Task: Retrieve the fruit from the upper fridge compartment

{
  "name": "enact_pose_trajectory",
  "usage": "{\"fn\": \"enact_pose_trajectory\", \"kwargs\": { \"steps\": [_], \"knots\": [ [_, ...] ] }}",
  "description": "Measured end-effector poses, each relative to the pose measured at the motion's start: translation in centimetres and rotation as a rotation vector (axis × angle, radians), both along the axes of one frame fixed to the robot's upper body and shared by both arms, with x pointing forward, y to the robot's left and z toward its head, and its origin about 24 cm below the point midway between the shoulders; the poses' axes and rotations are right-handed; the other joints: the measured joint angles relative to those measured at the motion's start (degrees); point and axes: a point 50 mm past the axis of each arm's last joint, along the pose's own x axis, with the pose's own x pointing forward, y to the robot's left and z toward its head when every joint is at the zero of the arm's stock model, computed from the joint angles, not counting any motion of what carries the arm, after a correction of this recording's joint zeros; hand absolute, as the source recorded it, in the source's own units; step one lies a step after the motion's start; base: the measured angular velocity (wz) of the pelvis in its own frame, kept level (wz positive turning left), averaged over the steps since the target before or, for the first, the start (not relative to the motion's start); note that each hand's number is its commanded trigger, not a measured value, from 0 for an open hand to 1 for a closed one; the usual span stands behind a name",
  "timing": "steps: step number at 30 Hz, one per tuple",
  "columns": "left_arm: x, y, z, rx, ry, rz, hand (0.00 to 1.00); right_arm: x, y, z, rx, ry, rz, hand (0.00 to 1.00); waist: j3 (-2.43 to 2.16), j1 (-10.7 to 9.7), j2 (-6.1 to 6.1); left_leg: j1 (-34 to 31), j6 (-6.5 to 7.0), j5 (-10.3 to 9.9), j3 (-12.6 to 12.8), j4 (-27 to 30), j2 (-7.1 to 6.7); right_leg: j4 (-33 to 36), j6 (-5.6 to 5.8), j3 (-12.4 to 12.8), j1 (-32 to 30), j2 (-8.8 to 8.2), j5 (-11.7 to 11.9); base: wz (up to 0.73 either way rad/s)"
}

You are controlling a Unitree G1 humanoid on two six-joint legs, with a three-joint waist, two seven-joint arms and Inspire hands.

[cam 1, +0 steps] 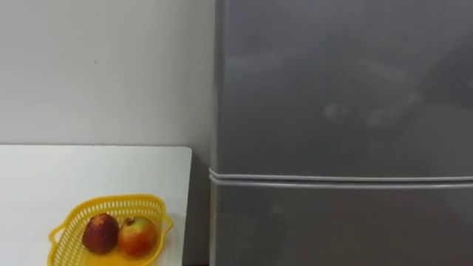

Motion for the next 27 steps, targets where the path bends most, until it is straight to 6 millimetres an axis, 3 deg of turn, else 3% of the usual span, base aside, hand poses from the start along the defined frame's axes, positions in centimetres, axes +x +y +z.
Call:
{"fn": "enact_pose_trajectory", "kwargs": {
  "steps": [6, 8, 9, 11, 14, 19, 20, 27],
  "knots": [
    [0.6, 0.0, 0.1, 0.027, -0.006, 0.012, 0.00, -4.4, -0.7, -8.9, 0.476, 0.033, -0.189, 0.00, 0.31, -2.04, 1.73, 0.20, 0.03, -0.02, 0.27, -0.02, 0.02, 0.22, 0.09, 0.79, 0.06, 0.04, -0.06, -0.06],
    [1.0, -0.4, -0.1, 0.022, -0.014, 0.014, 0.00, -6.3, 0.6, -13.8, 0.676, 0.122, -0.256, 0.00, 0.48, -1.75, 2.25, 0.84, 0.03, -0.03, 1.37, -0.10, 0.28, 0.58, 0.02, 2.02, 0.19, 0.33, -0.08, -0.21],
    [1.0, -0.7, -0.2, 0.016, -0.015, 0.014, 0.00, -6.7, 1.1, -15.1, 0.729, 0.150, -0.264, 0.00, 0.46, -1.71, 2.35, 0.90, 0.04, -0.04, 1.81, -0.05, 0.34, 0.74, 0.01, 2.09, 0.12, 0.31, -0.09, -0.21],
    [1.0, -1.5, -0.6, -0.008, -0.014, 0.015, 0.00, -9.3, 3.3, -19.7, 0.946, 0.265, -0.313, 0.00, 0.40, -2.07, 2.49, 1.11, 0.06, -0.05, 1.73, -0.12, 0.33, 0.92, -0.12, 2.05, 0.29, 0.30, -0.23, -0.03],
    [0.7, -1.8, -0.6, -0.023, -0.002, 0.024, 0.00, -12.1, 5.9, -23.1, 1.134, 0.350, -0.380, 0.00, 0.45, -2.02, 2.68, 1.27, 0.06, -0.05, 1.86, -0.25, 0.44, 1.02, -0.16, 2.52, 0.22, 0.51, -0.27, -0.03],
    [0.5, -2.3, -0.9, -0.047, 0.019, 0.038, 0.00, -14.8, 9.0, -26.2, 1.311, 0.593, -0.360, 0.00, 0.51, -1.20, 2.76, 1.50, 0.06, -0.05, 1.94, -0.29, 0.42, 0.98, -0.14, 3.05, 0.07, 0.55, -0.31, -0.05],
    [0.4, -2.5, -0.9, -0.054, 0.021, 0.039, 0.00, -15.2, 9.6, -26.6, 1.347, 0.636, -0.349, 0.00, 0.69, -0.94, 3.02, 1.74, 0.06, -0.05, 1.94, -0.38, 0.40, 0.99, -0.09, 3.09, 0.21, 0.52, -0.34, -0.05],
    [-0.6, -3.0, -1.0, -0.061, 0.074, 0.046, 0.00, -16.5, 12.1, -28.3, 1.466, 0.960, -0.184, 0.00, 0.72, 0.72, 2.93, 2.40, 0.19, -0.15, 1.87, -0.57, 0.36, 1.01, 0.11, 3.55, 0.41, 0.47, -0.54, -0.02]
  ]
}}
